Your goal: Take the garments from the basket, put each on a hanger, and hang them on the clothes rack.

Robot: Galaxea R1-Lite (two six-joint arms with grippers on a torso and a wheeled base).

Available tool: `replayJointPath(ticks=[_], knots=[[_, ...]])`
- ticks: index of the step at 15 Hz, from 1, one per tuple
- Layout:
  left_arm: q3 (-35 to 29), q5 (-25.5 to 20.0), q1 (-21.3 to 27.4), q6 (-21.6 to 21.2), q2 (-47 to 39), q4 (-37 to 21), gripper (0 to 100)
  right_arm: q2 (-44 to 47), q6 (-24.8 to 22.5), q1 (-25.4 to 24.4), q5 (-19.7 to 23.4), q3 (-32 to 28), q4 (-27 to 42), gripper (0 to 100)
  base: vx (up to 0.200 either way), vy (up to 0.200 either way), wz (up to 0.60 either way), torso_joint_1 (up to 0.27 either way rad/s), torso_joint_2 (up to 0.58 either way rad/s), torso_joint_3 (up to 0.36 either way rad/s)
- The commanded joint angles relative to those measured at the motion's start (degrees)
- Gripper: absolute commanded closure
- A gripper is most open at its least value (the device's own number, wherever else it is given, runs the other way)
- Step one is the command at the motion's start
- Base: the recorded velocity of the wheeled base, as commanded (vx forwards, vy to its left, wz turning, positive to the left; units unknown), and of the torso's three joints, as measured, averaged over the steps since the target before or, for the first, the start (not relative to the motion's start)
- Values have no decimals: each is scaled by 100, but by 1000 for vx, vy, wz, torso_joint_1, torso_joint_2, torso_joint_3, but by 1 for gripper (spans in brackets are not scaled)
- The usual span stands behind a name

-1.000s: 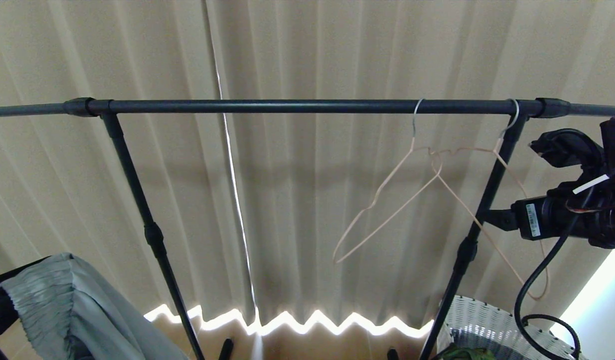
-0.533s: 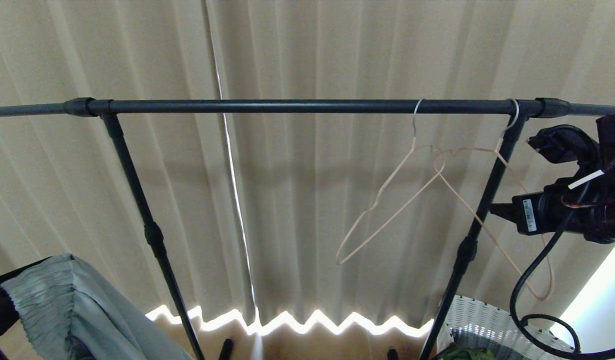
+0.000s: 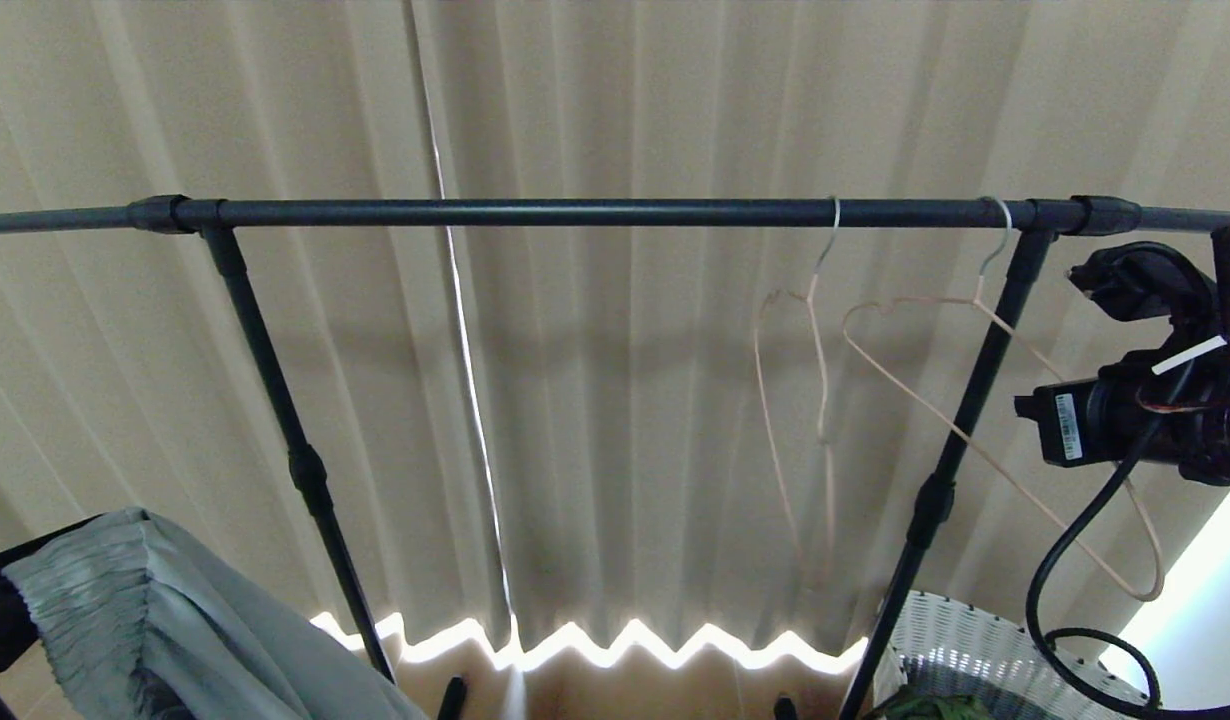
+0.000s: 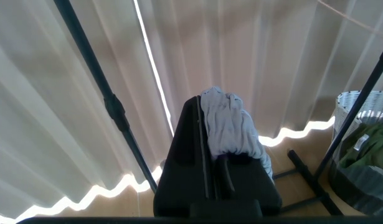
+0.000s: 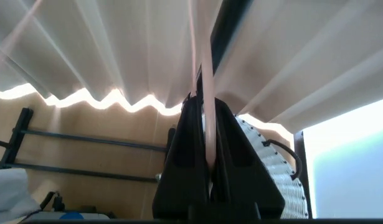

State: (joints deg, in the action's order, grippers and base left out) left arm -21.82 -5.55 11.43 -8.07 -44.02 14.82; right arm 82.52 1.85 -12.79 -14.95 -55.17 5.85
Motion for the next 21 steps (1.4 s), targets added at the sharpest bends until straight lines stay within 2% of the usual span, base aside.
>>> replayJointPath(ticks=[1,4,8,18,21], knots=[[11,1,-1,-2,-1,3,100,-122,8,-4,0,7,-14,100,0,0,0,0,0,0],[11,1,-1,-2,-1,3,100,-368,8,-4,9,16,-40,100,0,0,0,0,0,0],[11,1,-1,-10,16,3,100,-605,-10,-31,9,103,-453,100,0,0,0,0,0,0],[64,1,-1,-98,-19,3,100,-1642,-150,-215,9,842,-401,100,0,0,0,0,0,0],[73,10,-10,-142,-36,3,100,-1678,-150,-215,9,938,-427,100,-200,0,0,2,1,1]])
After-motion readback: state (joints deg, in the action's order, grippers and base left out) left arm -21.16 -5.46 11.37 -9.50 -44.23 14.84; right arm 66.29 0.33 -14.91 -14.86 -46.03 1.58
